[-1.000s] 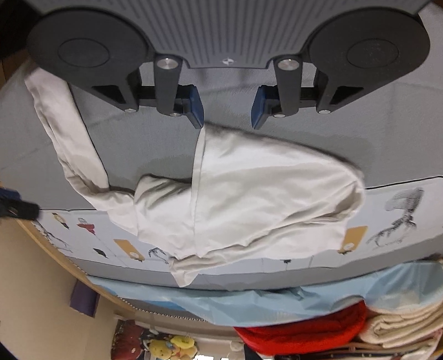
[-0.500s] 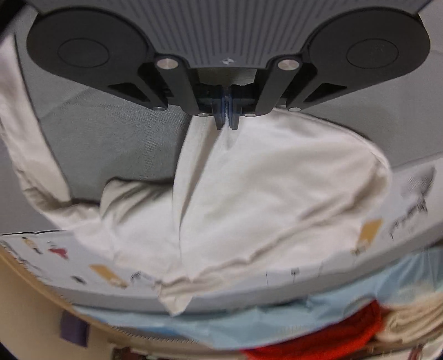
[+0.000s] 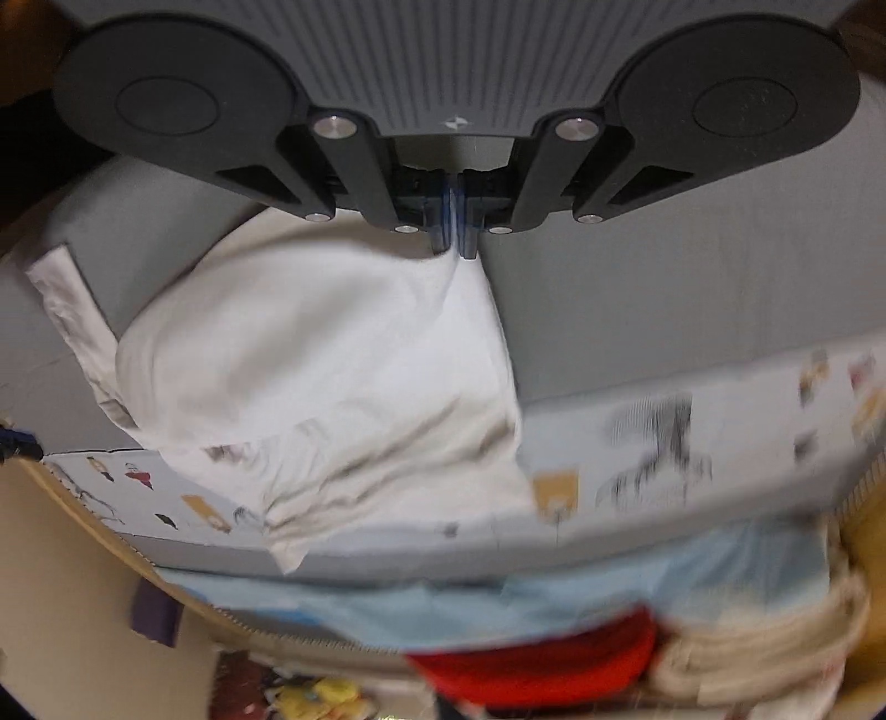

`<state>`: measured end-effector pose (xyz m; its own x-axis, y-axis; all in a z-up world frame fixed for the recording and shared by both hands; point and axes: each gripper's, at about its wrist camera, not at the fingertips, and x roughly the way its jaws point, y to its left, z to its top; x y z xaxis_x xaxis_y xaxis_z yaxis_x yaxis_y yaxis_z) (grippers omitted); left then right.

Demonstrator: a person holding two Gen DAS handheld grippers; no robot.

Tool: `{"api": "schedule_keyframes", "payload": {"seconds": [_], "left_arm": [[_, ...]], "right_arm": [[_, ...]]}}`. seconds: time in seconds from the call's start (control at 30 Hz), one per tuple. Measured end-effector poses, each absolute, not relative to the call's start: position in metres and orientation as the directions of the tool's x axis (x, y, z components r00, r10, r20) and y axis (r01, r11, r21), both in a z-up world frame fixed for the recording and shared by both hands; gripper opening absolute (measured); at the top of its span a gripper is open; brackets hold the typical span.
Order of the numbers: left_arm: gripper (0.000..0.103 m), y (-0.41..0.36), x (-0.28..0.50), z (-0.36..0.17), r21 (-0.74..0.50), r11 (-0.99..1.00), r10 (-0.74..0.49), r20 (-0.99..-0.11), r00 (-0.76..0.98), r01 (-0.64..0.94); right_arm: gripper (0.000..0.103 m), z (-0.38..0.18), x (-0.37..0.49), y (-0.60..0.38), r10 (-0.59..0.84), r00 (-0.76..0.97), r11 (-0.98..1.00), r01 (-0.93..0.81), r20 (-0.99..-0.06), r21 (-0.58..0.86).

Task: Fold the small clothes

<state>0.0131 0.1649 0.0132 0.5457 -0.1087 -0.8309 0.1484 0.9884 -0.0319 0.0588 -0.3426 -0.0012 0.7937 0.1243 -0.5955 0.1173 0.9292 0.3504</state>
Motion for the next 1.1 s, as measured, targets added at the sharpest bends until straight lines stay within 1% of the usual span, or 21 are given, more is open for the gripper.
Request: {"api": "schedule_keyframes", "payload": {"seconds": [0.07,0.1,0.13,0.23,0.27,0.33,0.37,0.43,0.53,0.63,0.67,0.7,0.73,0.77,0.83,0.9,0.97,1.03,1.1], "left_arm": [[0.009,0.184,0.016,0.013,-0.124,0.984,-0.174,-0.829,0.531,0.130],[0.014,0.190,0.018,0.013,-0.139,0.983,-0.183,-0.818,0.546,0.121],[0.016,0.194,0.023,0.011,-0.148,0.984,-0.177,-0.814,0.554,0.098],[0.016,0.203,0.046,-0.002,-0.214,0.977,-0.191,-0.827,0.529,0.019],[0.019,0.201,0.053,-0.008,-0.216,0.976,-0.189,-0.835,0.517,0.009],[0.028,0.196,0.066,-0.025,-0.202,0.979,-0.172,-0.858,0.483,-0.010],[0.036,0.193,0.072,-0.035,-0.191,0.981,-0.159,-0.873,0.461,-0.022],[0.037,0.192,0.082,-0.055,-0.163,0.986,-0.130,-0.903,0.410,-0.045],[0.038,0.196,0.093,-0.076,-0.130,0.989,-0.096,-0.929,0.357,-0.073],[0.038,0.201,0.102,-0.093,-0.120,0.988,-0.086,-0.950,0.302,-0.095],[0.038,0.201,0.103,-0.098,-0.115,0.989,-0.085,-0.955,0.285,-0.091],[0.038,0.201,0.103,-0.101,-0.107,0.991,-0.081,-0.960,0.268,-0.083],[0.038,0.200,0.103,-0.105,-0.096,0.992,-0.074,-0.964,0.255,-0.076],[0.037,0.199,0.101,-0.108,-0.086,0.994,-0.067,-0.969,0.238,-0.068],[0.033,0.196,0.099,-0.114,-0.074,0.996,-0.063,-0.976,0.211,-0.047],[0.011,0.190,0.095,-0.112,-0.077,0.997,-0.075,-0.974,0.216,-0.004],[0.009,0.182,0.090,-0.107,-0.070,0.997,-0.078,-0.973,0.219,0.043],[0.009,0.173,0.084,-0.102,-0.051,0.994,-0.073,-0.971,0.228,0.101],[0.009,0.165,0.077,-0.099,-0.026,0.985,-0.062,-0.975,0.213,0.168]], "right_arm": [[0.021,-0.007,0.067,-0.340,0.140,0.775,0.932,0.107,-0.616,0.347],[0.021,-0.011,0.072,-0.338,0.153,0.759,0.935,0.096,-0.632,0.342],[0.021,-0.017,0.078,-0.335,0.173,0.737,0.935,0.085,-0.654,0.343],[0.024,-0.040,0.096,-0.326,0.229,0.646,0.925,0.089,-0.728,0.370],[0.025,-0.049,0.102,-0.321,0.257,0.607,0.921,0.083,-0.752,0.381],[0.034,-0.065,0.112,-0.308,0.290,0.532,0.924,0.062,-0.796,0.378],[0.036,-0.071,0.116,-0.301,0.291,0.501,0.933,0.042,-0.815,0.359],[0.044,-0.081,0.121,-0.286,0.287,0.461,0.947,-0.002,-0.840,0.322],[0.045,-0.095,0.127,-0.271,0.251,0.411,0.965,-0.036,-0.877,0.260],[0.045,-0.107,0.130,-0.264,0.241,0.362,0.970,-0.062,-0.901,0.235],[0.044,-0.109,0.130,-0.261,0.243,0.346,0.970,-0.082,-0.906,0.229],[0.032,-0.111,0.129,-0.259,0.243,0.337,0.970,-0.107,-0.910,0.219],[0.012,-0.111,0.126,-0.258,0.244,0.328,0.969,-0.130,-0.913,0.212],[0.003,-0.111,0.123,-0.258,0.254,0.321,0.965,-0.147,-0.912,0.217],[0.003,-0.106,0.117,-0.266,0.292,0.320,0.954,-0.157,-0.901,0.254],[0.003,-0.098,0.110,-0.280,0.352,0.317,0.935,-0.157,-0.880,0.318],[0.003,-0.091,0.100,-0.293,0.390,0.297,0.920,-0.165,-0.872,0.355],[0.003,-0.091,0.086,-0.303,0.427,0.242,0.901,-0.194,-0.871,0.388],[0.003,-0.094,0.074,-0.311,0.400,0.209,0.908,-0.224,-0.892,0.355]]}}
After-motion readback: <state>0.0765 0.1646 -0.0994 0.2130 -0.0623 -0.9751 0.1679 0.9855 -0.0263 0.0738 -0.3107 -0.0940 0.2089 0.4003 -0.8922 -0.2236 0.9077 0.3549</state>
